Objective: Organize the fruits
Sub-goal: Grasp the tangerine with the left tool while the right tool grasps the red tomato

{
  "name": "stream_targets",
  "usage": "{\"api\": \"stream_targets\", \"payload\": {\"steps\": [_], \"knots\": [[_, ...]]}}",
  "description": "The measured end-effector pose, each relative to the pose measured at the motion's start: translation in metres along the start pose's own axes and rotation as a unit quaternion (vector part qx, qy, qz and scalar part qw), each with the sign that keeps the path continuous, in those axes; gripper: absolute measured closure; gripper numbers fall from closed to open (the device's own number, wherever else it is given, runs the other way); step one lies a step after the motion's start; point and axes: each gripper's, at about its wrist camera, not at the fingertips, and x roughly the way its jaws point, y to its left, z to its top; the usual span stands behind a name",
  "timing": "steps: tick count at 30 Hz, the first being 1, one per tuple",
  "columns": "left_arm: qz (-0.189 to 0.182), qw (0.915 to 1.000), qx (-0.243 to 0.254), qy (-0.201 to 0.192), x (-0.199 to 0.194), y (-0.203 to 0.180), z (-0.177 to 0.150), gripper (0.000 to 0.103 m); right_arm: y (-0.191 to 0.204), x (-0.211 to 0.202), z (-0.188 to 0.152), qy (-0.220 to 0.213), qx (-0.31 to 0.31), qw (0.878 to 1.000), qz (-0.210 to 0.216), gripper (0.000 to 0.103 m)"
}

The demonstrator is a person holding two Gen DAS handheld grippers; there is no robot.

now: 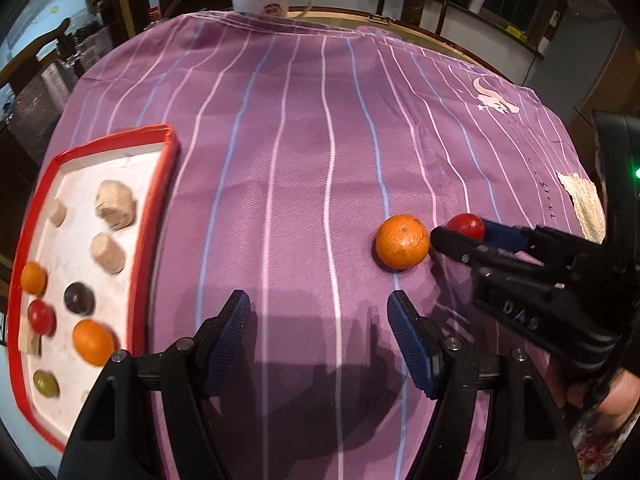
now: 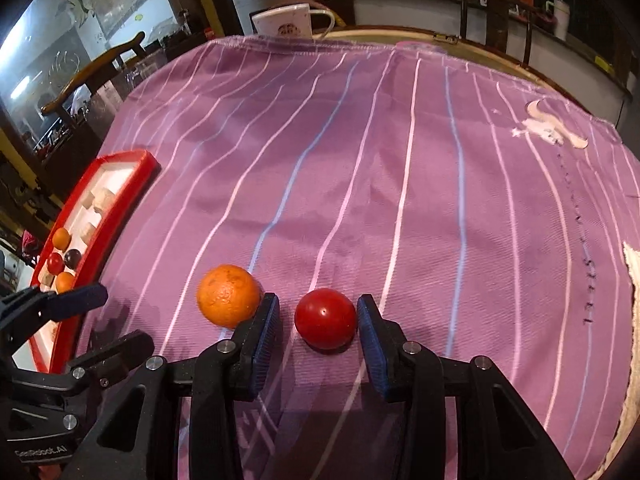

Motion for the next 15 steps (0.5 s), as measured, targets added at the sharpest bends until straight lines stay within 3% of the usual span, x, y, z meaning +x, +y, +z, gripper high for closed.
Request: {"api": "stream_targets", "payload": {"steps": [15], "knots": [[-0.031,0.9977,0.059,0.008,0.038,-0.039,0.029,0.032,-0.036,-0.027,-0.023,-0.002,0.096,0.995,0.009,0.070]]}}
